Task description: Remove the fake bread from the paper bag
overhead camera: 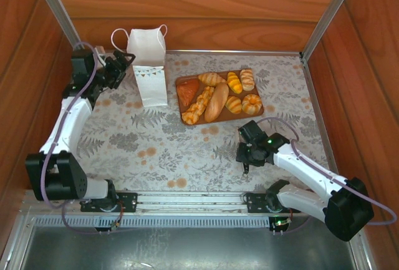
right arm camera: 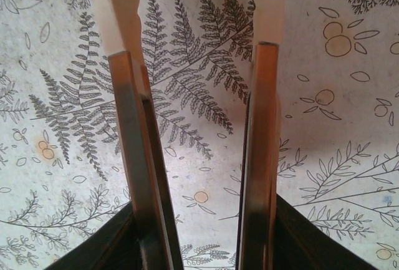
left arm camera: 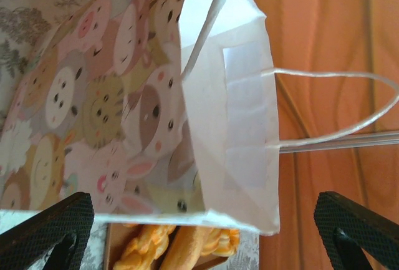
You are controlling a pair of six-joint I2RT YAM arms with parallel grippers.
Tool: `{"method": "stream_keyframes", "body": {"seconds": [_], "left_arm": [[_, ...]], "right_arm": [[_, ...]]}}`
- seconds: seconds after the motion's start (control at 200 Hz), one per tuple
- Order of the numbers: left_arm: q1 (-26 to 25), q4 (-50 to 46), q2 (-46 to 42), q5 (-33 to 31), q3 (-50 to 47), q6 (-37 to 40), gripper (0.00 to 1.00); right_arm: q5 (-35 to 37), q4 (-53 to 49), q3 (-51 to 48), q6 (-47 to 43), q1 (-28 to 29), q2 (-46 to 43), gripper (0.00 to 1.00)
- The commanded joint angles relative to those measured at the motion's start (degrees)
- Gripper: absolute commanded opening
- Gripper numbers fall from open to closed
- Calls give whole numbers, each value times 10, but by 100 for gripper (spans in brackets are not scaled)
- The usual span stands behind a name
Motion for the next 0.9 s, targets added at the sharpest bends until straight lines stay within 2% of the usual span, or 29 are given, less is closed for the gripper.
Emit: {"method": "stream_keyframes", "body": {"seconds": [0.0, 0.215, 0.46, 0.64, 0.795, 0.895], "left_arm": [[-5, -2, -68, -26, -22, -1, 98], [-7, -37, -193, -78, -96, 45, 100], [-7, -65, -310, -178, -151, 105, 100], [-7, -74, -356, -245, -170, 135, 100], [-7, -74, -368, -281, -189, 146, 100], [-7, -74, -367, -297, -200, 144, 100]], "right_arm": [[12, 1, -7, 5, 7, 2, 48], [10, 27, -1, -8, 22, 53, 50], [34, 55, 28, -42, 40, 137, 51], [43, 85, 45, -68, 41, 189, 53], [34, 133, 42, -89, 41, 200, 55], [35, 124, 50, -92, 41, 210, 62]]}}
